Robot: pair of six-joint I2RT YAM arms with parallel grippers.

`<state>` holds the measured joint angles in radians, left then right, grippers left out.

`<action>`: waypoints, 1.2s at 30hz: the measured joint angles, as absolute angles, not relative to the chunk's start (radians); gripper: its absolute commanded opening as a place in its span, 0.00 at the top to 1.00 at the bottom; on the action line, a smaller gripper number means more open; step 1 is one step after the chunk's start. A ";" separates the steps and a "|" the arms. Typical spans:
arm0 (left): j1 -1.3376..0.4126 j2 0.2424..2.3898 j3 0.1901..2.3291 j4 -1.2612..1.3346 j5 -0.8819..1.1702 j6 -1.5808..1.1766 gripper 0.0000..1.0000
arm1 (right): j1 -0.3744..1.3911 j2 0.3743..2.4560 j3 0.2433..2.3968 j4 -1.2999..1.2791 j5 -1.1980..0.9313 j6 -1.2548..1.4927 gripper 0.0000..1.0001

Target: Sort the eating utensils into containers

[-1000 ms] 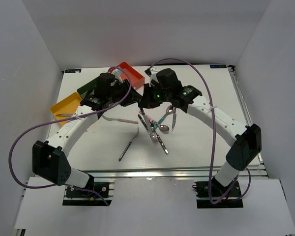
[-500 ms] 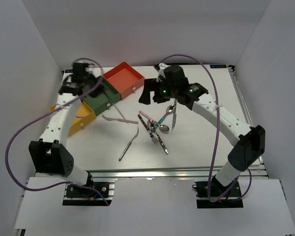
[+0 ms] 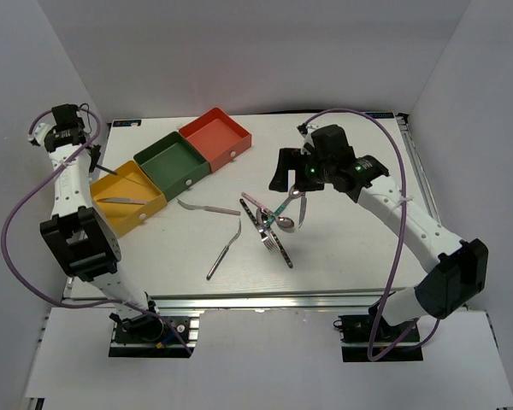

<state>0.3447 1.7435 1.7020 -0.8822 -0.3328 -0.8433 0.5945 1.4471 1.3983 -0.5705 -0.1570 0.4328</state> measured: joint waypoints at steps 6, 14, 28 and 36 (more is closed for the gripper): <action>0.360 1.795 1.674 -0.836 -0.362 -0.904 0.98 | 0.595 1.444 1.376 -0.596 -0.167 0.437 0.11; 0.358 1.792 1.553 -0.780 -0.367 -0.960 0.91 | 0.596 1.446 1.378 -0.604 -0.171 0.427 0.11; 0.358 1.792 1.521 -0.756 -0.367 -0.984 0.30 | 0.596 1.449 1.378 -0.604 -0.191 0.410 0.11; 0.358 1.792 1.541 -0.767 -0.335 -0.952 0.04 | 0.596 1.478 1.378 -0.604 -0.189 0.411 0.11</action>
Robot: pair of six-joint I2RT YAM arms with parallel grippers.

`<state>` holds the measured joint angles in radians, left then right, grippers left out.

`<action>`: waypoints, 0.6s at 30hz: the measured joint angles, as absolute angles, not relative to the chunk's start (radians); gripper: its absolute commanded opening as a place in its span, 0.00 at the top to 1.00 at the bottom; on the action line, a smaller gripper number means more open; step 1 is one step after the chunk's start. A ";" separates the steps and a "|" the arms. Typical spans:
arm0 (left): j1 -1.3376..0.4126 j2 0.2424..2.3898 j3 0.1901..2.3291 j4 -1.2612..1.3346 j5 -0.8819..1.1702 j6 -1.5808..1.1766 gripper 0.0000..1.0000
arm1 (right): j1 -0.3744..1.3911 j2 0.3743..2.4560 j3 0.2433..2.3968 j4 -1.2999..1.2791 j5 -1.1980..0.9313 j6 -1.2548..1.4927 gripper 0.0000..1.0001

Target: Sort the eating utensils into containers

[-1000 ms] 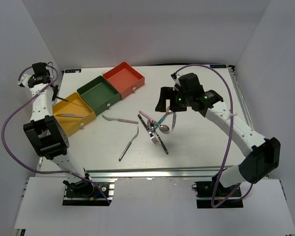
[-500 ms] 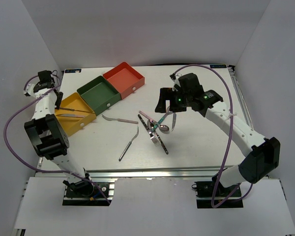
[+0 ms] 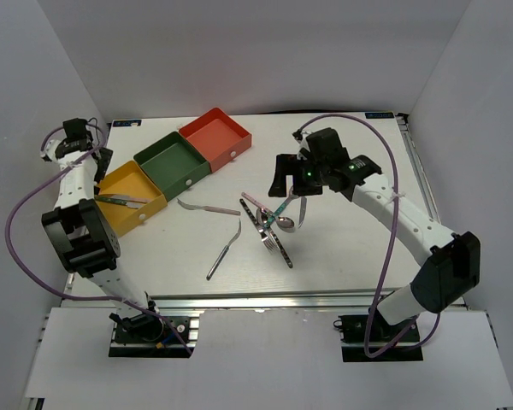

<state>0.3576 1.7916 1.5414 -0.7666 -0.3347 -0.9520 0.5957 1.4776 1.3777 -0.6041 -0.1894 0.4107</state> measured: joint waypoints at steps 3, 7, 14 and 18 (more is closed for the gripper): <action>0.345 1.792 1.577 -0.784 -0.284 -0.895 0.02 | 0.596 1.505 1.378 -0.612 -0.142 0.418 0.11; 0.249 1.780 1.605 -0.813 -0.267 -0.782 0.02 | 0.597 1.596 1.393 -0.665 0.002 0.463 0.11; -0.023 1.534 1.363 -0.831 -0.232 -0.620 0.02 | 0.574 1.815 1.436 -0.704 0.223 0.497 0.39; -0.029 1.362 1.248 -0.868 -0.204 -0.565 0.02 | 0.513 1.879 1.439 -0.674 0.240 0.469 0.53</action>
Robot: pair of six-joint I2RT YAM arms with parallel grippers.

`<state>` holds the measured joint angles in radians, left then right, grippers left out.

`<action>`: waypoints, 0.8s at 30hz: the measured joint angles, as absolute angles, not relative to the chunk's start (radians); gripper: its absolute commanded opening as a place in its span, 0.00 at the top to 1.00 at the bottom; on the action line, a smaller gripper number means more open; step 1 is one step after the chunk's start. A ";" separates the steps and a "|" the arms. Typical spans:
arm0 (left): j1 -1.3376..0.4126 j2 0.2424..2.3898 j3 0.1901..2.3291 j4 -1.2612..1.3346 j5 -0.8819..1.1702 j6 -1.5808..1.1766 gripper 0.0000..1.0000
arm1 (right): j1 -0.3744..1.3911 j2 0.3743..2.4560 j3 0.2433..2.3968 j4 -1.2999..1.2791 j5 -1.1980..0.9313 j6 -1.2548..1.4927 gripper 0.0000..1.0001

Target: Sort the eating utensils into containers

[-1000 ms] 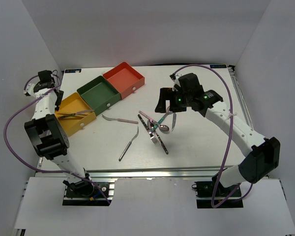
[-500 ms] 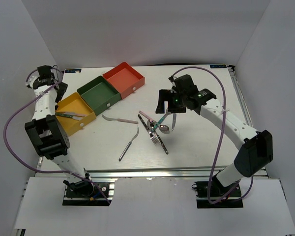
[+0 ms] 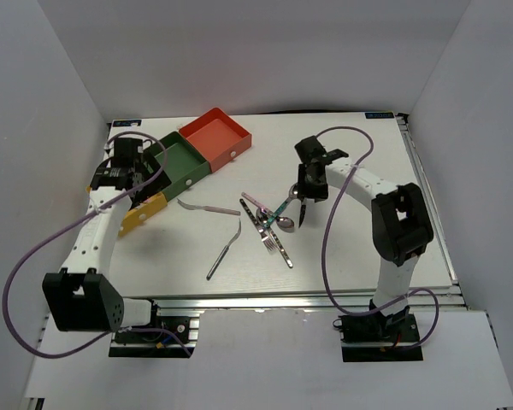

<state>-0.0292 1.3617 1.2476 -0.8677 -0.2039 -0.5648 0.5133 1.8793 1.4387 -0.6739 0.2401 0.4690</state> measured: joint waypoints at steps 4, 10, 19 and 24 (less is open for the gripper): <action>-0.025 1.283 1.196 -0.893 -0.183 -0.525 0.02 | 0.437 1.935 1.465 -0.634 0.221 0.420 0.61; -0.025 1.271 1.158 -0.945 -0.182 -0.471 0.02 | 0.400 2.056 1.547 -0.584 0.159 0.373 0.61; -0.025 1.288 1.159 -0.968 -0.181 -0.445 0.02 | 0.414 2.126 1.594 -0.564 0.111 0.363 0.60; -0.025 1.304 1.159 -0.968 -0.175 -0.444 0.02 | 0.414 2.154 1.636 -0.569 0.121 0.364 0.64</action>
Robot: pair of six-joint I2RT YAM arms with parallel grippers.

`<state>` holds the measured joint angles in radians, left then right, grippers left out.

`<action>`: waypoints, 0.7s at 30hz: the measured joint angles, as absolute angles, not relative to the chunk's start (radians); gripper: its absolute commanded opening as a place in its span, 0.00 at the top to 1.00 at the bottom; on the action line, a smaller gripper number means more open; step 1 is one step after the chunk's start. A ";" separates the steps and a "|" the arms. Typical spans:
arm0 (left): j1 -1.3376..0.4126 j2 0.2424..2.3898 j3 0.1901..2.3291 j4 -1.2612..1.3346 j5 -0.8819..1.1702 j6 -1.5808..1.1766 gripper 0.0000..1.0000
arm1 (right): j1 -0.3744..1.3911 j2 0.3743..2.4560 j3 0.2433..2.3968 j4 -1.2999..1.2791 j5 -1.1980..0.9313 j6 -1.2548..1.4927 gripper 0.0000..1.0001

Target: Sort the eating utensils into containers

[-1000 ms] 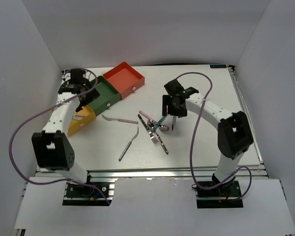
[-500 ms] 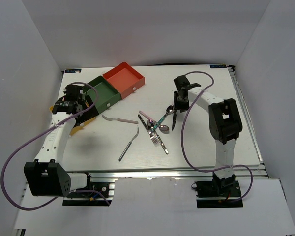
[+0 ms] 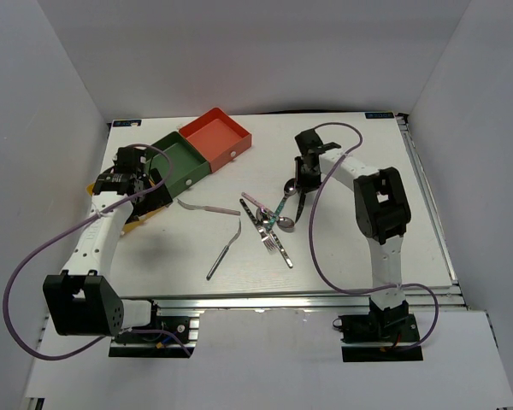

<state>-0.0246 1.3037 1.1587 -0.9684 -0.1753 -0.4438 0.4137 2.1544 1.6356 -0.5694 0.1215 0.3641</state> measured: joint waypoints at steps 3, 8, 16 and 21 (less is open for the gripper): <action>-0.025 1.304 1.159 -0.968 -0.174 -0.443 0.02 | 0.412 2.175 1.663 -0.568 0.149 0.369 0.66; -0.025 1.312 1.164 -0.969 -0.157 -0.442 0.02 | 0.395 2.184 1.674 -0.566 0.166 0.381 0.78; -0.029 1.357 1.176 -0.900 0.042 -0.456 0.02 | 0.373 2.185 1.679 -0.553 0.131 0.355 1.00; -0.088 1.368 1.171 -0.750 0.239 -0.554 0.02 | 0.388 2.100 1.632 -0.608 0.154 0.355 1.00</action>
